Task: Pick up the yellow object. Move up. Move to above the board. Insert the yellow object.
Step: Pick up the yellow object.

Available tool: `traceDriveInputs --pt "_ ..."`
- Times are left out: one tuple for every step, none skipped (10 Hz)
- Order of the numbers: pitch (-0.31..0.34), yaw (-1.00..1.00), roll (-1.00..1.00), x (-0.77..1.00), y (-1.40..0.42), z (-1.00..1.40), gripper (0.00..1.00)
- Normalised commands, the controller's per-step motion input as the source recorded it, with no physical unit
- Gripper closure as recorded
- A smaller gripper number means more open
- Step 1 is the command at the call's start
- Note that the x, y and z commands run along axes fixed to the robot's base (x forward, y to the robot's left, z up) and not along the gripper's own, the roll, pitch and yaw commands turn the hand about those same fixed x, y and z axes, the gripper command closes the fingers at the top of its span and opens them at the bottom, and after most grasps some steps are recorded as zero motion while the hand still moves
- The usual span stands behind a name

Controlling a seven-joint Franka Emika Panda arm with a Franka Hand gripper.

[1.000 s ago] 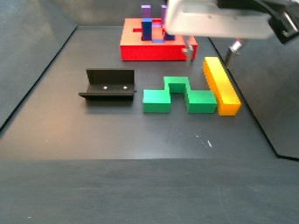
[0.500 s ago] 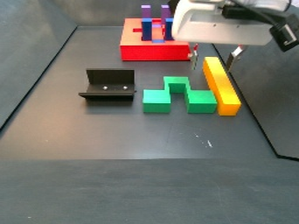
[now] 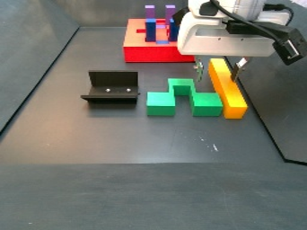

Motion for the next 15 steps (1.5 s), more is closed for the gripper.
traceDriveInputs --pt "0.0 0.0 0.0 -0.03 0.0 0.0 0.0" --pt "0.0 0.01 -0.13 0.0 0.0 0.42 0.0" --pt "-0.017 0.0 0.02 -0.48 -0.1 0.0 0.0" --pt "-0.033 -0.03 0.02 -0.37 -0.11 0.0 0.0" --pt "-0.034 0.0 0.12 -0.24 -0.06 -0.27 0.0" --pt "0.0 0.0 0.18 -0.19 -0.04 -0.36 0.0" --pt "0.0 0.0 0.13 0.0 0.0 -0.23 0.0" --pt "0.0 0.0 0.15 0.0 0.0 -0.28 0.0" --pt "0.0 0.0 0.13 0.0 -0.02 -0.25 0.0" --pt "0.0 0.0 0.11 0.0 -0.07 -0.07 0.0" --pt "0.0 0.0 0.0 0.0 0.0 -0.02 0.0" --pt "0.0 0.0 0.03 0.0 0.0 -0.28 0.0" --pt "0.0 0.0 0.02 0.0 0.0 -0.17 0.0" --pt "0.0 0.0 0.01 0.0 0.0 -0.19 0.0" --pt "0.0 0.0 0.0 0.0 0.0 -0.03 0.0"
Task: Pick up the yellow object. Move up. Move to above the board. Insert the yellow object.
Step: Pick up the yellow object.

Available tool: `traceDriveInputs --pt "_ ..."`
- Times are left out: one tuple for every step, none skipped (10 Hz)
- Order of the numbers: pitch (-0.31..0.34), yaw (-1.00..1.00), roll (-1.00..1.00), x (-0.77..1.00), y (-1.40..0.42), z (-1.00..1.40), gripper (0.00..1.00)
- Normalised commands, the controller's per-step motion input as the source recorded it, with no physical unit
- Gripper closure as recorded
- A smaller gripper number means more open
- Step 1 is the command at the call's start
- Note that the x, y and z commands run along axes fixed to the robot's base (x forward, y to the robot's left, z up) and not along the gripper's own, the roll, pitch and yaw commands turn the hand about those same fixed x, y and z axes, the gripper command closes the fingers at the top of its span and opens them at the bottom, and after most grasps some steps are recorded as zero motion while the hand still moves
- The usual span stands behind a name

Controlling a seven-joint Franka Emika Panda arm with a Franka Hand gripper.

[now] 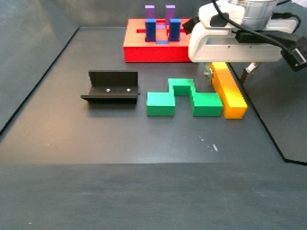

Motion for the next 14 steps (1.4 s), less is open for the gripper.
traceDriveInputs --pt "0.0 0.0 0.01 -0.01 0.0 -0.01 0.0" --pt "0.0 0.0 0.03 0.0 0.0 0.0 0.0" --pt "0.0 0.0 0.0 0.0 0.0 0.0 1.0" --pt "0.0 0.0 0.0 0.0 0.0 0.0 1.0" --pt "0.0 0.0 0.0 0.0 0.0 0.0 1.0" --pt "0.0 0.0 0.0 0.0 0.0 0.0 1.0" --pt "0.0 0.0 0.0 0.0 0.0 0.0 1.0" --pt "0.0 0.0 0.0 0.0 0.0 0.0 1.0" --pt "0.0 0.0 0.0 0.0 0.0 0.0 1.0" --pt "0.0 0.0 0.0 0.0 0.0 0.0 1.0" --pt "0.0 0.0 0.0 0.0 0.0 0.0 1.0" --pt "0.0 0.0 0.0 0.0 0.0 0.0 1.0" --pt "0.0 0.0 0.0 0.0 0.0 0.0 1.0" --pt "0.0 0.0 0.0 0.0 0.0 0.0 1.0"
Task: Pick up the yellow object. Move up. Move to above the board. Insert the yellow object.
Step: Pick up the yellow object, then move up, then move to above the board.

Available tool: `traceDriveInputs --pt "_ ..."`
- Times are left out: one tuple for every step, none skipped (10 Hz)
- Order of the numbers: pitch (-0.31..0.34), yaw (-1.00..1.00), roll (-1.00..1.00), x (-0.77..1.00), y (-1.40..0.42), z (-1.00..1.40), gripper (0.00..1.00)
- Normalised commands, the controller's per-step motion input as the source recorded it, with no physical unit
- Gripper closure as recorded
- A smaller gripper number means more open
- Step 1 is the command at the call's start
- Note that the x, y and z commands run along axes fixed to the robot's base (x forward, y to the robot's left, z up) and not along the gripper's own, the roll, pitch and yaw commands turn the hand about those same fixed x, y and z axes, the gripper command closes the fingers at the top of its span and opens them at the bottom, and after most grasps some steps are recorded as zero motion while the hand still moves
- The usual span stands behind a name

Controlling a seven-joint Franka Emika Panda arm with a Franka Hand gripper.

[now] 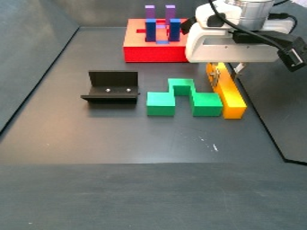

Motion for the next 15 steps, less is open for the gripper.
traceDriveInputs --pt "0.0 0.0 0.0 0.0 0.0 0.0 1.0" --pt "0.0 0.0 0.0 0.0 0.0 0.0 1.0" --pt "0.0 0.0 0.0 0.0 0.0 0.0 1.0" --pt "0.0 0.0 0.0 0.0 0.0 0.0 1.0" --pt "0.0 0.0 0.0 0.0 0.0 0.83 1.0" --pt "-0.011 -0.03 0.0 0.06 -0.03 0.82 1.0" --pt "0.04 -0.04 0.02 0.01 -0.02 0.6 1.0" --pt "0.029 -0.03 0.05 0.01 0.0 0.33 1.0" --pt "0.019 -0.02 0.07 0.02 0.01 0.17 1.0" --pt "0.0 0.0 0.0 0.0 0.0 1.4 1.0" --pt "0.008 0.0 0.0 -0.01 0.0 1.4 1.0" --pt "0.053 0.0 0.03 -0.06 0.01 1.4 1.0" --pt "0.037 0.01 0.06 -0.05 0.01 1.4 1.0" --pt "0.047 0.01 0.04 -0.01 0.0 1.4 1.0" --pt "0.091 0.0 0.01 0.01 0.01 1.4 1.0"
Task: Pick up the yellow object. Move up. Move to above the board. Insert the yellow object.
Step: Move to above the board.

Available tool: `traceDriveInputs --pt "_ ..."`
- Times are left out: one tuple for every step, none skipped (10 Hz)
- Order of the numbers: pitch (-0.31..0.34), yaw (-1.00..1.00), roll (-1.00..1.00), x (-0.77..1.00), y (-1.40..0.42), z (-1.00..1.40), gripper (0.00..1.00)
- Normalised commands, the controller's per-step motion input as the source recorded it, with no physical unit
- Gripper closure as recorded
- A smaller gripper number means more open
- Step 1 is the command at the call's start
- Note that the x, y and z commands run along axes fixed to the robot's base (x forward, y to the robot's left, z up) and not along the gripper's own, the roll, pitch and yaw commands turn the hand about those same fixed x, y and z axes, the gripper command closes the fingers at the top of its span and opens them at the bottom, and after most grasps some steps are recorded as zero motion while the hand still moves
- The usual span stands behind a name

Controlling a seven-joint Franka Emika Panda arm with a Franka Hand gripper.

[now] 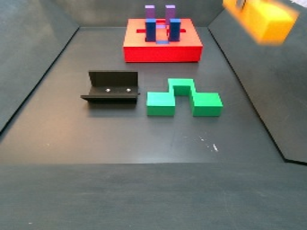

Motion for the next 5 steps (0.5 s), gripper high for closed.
traceDriveInputs --pt "0.094 0.0 0.01 0.0 0.0 1.4 1.0" --pt "0.078 0.0 0.01 -0.01 -0.01 0.84 1.0" --pt "0.049 0.01 0.0 0.02 0.0 0.29 1.0" --pt "0.249 -0.16 0.07 0.86 -1.4 0.23 1.0" --pt "0.29 -0.13 0.1 0.86 -1.4 0.2 1.0"
